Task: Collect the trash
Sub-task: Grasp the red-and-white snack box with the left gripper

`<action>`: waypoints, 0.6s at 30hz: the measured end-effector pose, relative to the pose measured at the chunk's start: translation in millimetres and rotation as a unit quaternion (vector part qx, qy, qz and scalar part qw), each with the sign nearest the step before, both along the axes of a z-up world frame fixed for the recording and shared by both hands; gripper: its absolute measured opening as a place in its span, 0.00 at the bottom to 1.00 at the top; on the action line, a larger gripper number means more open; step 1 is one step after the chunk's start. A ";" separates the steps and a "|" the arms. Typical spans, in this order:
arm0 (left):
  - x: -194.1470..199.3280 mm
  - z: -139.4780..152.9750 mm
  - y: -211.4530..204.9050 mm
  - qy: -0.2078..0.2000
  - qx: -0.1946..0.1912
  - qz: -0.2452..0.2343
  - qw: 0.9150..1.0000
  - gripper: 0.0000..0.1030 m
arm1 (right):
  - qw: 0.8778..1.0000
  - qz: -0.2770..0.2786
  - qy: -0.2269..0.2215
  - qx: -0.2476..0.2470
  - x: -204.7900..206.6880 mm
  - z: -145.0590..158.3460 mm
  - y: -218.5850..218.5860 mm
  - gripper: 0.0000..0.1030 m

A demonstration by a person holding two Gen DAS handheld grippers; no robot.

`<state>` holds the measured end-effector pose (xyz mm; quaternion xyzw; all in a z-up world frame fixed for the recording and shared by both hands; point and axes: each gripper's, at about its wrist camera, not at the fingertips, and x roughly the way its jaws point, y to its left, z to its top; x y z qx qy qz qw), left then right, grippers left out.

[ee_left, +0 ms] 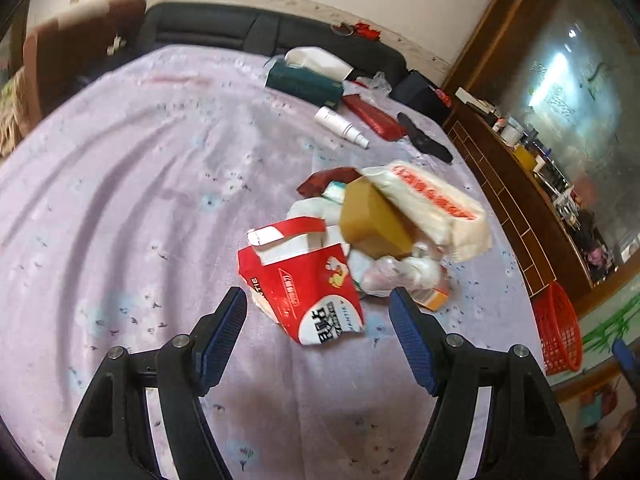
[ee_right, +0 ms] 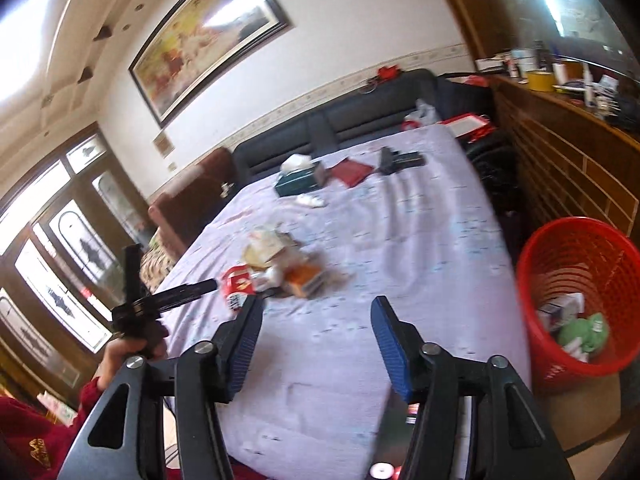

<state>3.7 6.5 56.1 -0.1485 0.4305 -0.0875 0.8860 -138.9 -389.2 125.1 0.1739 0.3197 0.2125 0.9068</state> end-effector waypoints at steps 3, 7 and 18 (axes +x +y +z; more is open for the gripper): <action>17.1 -15.4 -4.2 0.013 0.011 0.008 1.000 0.75 | 1.000 0.004 0.005 -0.007 7.2 -0.9 11.2 0.60; 36.9 -38.1 -15.2 0.039 0.023 0.004 0.999 0.75 | 1.000 0.006 0.009 -0.016 13.2 -1.0 22.2 0.60; 40.6 -48.4 -30.9 0.012 0.074 -0.019 0.997 0.48 | 0.999 0.010 0.032 -0.043 41.4 -8.2 31.0 0.60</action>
